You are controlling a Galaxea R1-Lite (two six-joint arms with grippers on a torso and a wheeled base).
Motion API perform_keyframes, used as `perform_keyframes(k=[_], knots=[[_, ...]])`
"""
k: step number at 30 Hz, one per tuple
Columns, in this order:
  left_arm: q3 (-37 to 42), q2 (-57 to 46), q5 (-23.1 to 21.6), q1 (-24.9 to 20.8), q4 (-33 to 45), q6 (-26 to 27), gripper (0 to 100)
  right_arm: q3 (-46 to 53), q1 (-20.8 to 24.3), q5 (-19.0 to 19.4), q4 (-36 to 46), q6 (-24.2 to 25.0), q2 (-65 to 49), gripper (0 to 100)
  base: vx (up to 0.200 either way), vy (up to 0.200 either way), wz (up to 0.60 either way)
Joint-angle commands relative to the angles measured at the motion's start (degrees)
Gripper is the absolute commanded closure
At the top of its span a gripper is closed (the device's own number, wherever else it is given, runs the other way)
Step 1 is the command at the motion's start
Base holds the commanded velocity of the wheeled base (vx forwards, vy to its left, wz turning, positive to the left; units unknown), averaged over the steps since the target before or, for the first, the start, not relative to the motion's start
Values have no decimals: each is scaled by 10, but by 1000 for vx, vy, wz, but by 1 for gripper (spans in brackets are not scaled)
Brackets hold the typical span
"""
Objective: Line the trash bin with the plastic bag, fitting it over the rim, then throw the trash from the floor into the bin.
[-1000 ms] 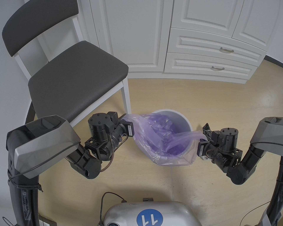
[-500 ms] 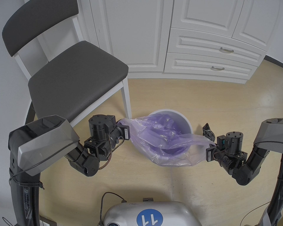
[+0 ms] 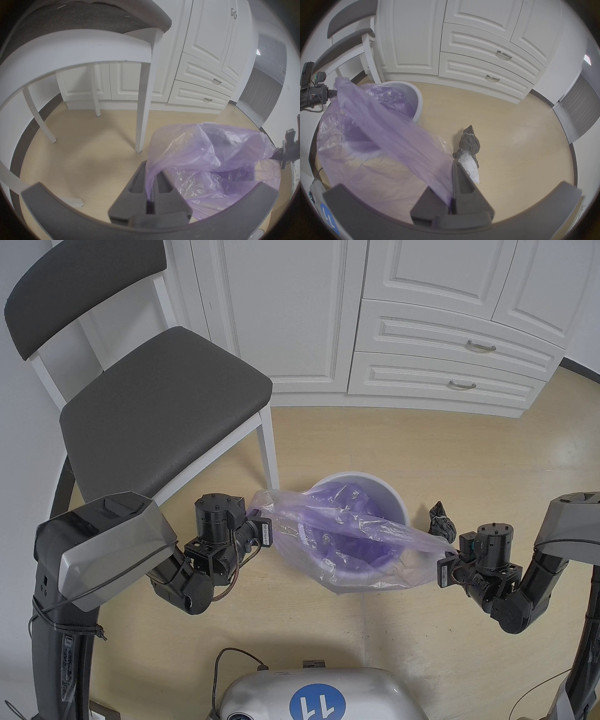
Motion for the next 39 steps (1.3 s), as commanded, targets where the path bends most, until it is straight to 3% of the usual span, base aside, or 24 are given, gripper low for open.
perform_keyframes(k=[1,8,14,19,24,39], knots=[[32,-36,-4,3,16,1,100,13,6,0,10,-1,-8,100,0,0,0],[40,-37,-14,2,29,0,100,16,17,0,33,-5,-5,100,0,0,0],[-15,37,-12,-3,19,-7,100,-10,36,-4,3,2,60,100,0,0,0],[-76,82,-7,-9,15,-57,100,-42,35,-44,-50,1,114,100,0,0,0],[-120,116,13,-11,18,-66,100,-64,22,-46,-54,2,136,100,0,0,0],[-118,78,15,-11,16,-96,100,-95,16,-46,-55,28,150,100,0,0,0]])
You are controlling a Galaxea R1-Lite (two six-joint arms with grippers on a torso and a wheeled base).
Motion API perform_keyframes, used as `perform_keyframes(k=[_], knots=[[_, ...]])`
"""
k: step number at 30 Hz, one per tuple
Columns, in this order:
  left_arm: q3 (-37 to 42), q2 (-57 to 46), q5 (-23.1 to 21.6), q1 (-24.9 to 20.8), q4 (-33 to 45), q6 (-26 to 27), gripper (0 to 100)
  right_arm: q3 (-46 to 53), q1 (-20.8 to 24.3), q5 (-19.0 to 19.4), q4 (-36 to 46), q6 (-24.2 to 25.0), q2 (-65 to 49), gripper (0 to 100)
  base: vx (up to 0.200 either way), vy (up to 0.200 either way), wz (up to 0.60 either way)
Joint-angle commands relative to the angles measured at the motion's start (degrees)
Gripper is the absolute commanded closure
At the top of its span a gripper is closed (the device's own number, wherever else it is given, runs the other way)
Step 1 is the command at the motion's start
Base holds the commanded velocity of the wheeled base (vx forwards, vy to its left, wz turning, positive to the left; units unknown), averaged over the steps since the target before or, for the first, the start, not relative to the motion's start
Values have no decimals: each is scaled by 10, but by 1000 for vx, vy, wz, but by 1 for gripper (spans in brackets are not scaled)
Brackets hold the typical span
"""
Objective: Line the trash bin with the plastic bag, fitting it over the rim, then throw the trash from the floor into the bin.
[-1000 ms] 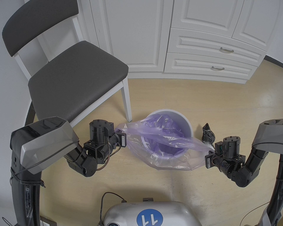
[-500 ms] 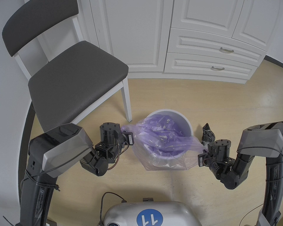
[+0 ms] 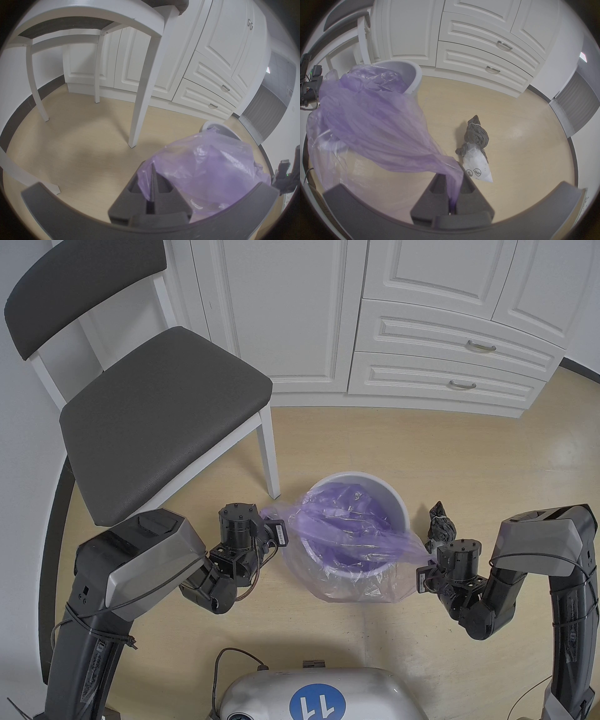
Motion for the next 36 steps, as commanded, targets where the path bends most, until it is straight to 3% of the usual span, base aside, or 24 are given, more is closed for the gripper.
perform_keyframes(k=[1,4,5,9,12,15,16,17,21,22,24,27,36], knots=[[21,-40,0,1,0,-1,100,-3,-2,0,-1,2,0,100,0,0,0],[41,-68,-1,-1,1,-1,100,-1,-4,3,-1,2,-3,100,0,0,0],[43,-70,-1,-2,1,-1,100,0,-5,4,-2,2,-3,0,0,0,0],[47,-69,-1,-10,1,-4,100,28,-15,26,-37,1,-8,0,0,0,0],[53,-68,-2,-10,4,-3,100,85,-39,106,-58,-8,-35,0,0,0,0],[63,-72,-5,-10,6,-2,100,123,-79,223,-63,-12,-69,0,0,0,0],[63,-72,-5,-10,6,-2,100,123,-79,223,-63,-12,-69,0,0,0,0],[65,-73,-6,-10,6,-2,100,129,-102,266,-64,-10,-79,0,0,0,0],[65,-71,-6,-10,6,-2,100,145,-134,331,-73,-8,-90,0,0,0,0],[64,-68,-7,-10,6,-2,100,159,-147,371,-89,-8,-91,0,0,0,0],[61,-66,-7,-10,6,-2,100,175,-164,417,-111,-11,-85,0,0,0,0],[59,-61,-7,-6,6,-2,100,187,-180,470,-126,-9,-72,0,0,0,0],[37,-39,-8,8,17,-3,100,193,-215,567,-126,-5,-53,0,0,0,0]])
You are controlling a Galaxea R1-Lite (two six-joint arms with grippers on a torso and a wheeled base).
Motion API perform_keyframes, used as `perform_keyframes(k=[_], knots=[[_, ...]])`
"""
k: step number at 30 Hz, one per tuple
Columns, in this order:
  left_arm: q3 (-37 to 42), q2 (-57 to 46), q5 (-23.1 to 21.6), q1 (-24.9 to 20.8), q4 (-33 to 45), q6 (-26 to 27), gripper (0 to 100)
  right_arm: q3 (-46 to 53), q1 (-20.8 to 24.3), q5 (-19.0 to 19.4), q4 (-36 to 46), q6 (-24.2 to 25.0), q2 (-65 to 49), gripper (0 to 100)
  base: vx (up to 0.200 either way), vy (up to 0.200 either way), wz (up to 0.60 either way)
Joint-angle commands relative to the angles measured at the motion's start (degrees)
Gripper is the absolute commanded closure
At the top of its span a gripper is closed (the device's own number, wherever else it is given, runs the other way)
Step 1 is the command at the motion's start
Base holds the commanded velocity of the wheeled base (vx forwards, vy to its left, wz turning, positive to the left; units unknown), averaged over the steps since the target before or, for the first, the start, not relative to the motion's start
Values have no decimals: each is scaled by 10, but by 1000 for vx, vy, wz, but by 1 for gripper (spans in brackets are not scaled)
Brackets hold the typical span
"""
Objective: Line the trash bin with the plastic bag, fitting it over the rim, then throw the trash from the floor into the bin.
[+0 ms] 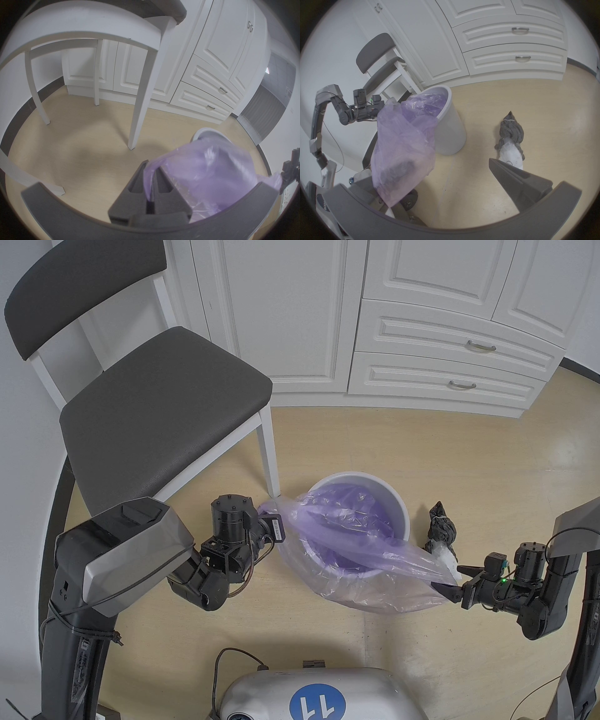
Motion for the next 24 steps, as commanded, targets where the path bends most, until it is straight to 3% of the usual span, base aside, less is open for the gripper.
perform_keyframes(k=[1,17,24], knots=[[-13,17,0,10,4,-1,100,6,-22,24,-10,1,11,0,0,0,0],[-32,35,0,21,4,-2,100,19,-33,82,-10,27,-13,0,0,0,0],[-20,5,4,2,2,-15,100,37,9,74,-10,52,-72,0,0,0,0]])
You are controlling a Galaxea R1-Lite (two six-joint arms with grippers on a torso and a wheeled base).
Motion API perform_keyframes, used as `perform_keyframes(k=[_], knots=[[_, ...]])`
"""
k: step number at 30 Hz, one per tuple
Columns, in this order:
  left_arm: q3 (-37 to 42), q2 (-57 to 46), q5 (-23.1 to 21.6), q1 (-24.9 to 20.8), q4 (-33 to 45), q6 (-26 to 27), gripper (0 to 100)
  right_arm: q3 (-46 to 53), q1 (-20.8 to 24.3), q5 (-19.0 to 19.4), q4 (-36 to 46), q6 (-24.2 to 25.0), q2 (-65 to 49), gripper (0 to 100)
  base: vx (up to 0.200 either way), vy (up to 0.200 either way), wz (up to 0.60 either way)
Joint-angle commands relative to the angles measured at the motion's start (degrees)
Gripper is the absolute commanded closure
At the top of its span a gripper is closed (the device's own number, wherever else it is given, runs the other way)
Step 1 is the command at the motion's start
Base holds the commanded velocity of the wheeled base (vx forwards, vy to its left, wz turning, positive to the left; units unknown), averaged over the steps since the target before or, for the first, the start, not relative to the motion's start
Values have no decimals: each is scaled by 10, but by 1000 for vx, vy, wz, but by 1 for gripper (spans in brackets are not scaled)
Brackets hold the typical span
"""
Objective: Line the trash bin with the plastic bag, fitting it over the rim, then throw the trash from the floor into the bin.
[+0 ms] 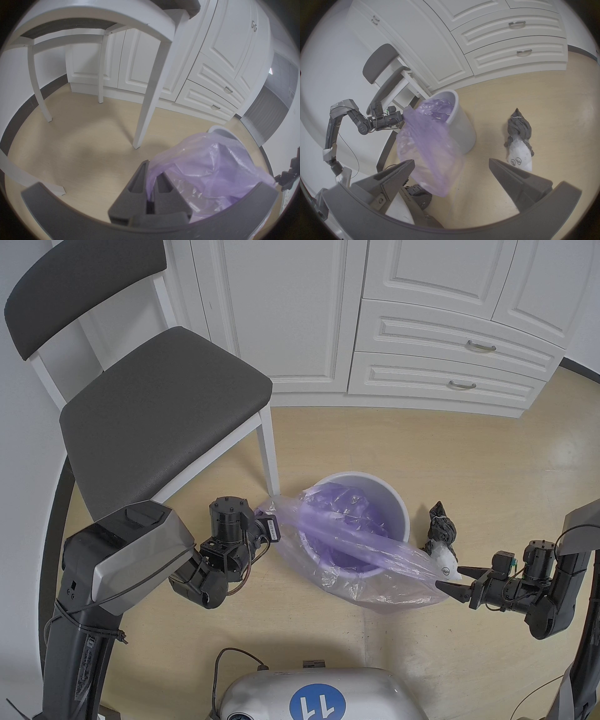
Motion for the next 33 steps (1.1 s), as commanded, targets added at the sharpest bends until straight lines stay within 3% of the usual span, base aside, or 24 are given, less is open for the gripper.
perform_keyframes(k=[1,5,6,7,9,10,12,14,15,21,22,27,33], knots=[[11,-27,4,-16,-2,-11,100,14,35,-9,-10,21,-52,0,0,0,0],[27,-45,5,-26,-5,-12,100,23,69,-46,-10,37,-85,0,0,0,0],[30,-50,5,-30,-6,-12,100,25,98,-91,-10,36,-94,0,0,0,0],[31,-50,5,-31,-7,-12,100,25,106,-103,-10,36,-96,0,0,0,0],[31,-51,6,-33,-7,-12,100,23,159,-183,-10,35,-100,0,0,0,0],[31,-50,6,-32,-7,-12,100,22,171,-203,-10,34,-100,0,0,0,0],[30,-48,6,-32,-7,-12,100,19,223,-286,-10,30,-94,0,0,0,0],[30,-47,6,-31,-7,-12,100,17,252,-326,-10,26,-91,0,0,0,0],[29,-46,6,-31,-7,-12,100,16,280,-366,-10,16,-89,0,0,0,0],[29,-45,6,-30,-6,-12,100,20,337,-430,-10,-60,-80,0,0,0,0],[29,-45,6,-30,-6,-12,100,20,337,-430,-10,-60,-80,0,0,0,0],[28,-45,5,-29,-6,-12,100,-38,368,-515,-10,-67,-3,0,0,0,0],[27,-44,5,-27,-4,-13,100,-113,363,-525,-10,-59,52,0,0,0,0]])
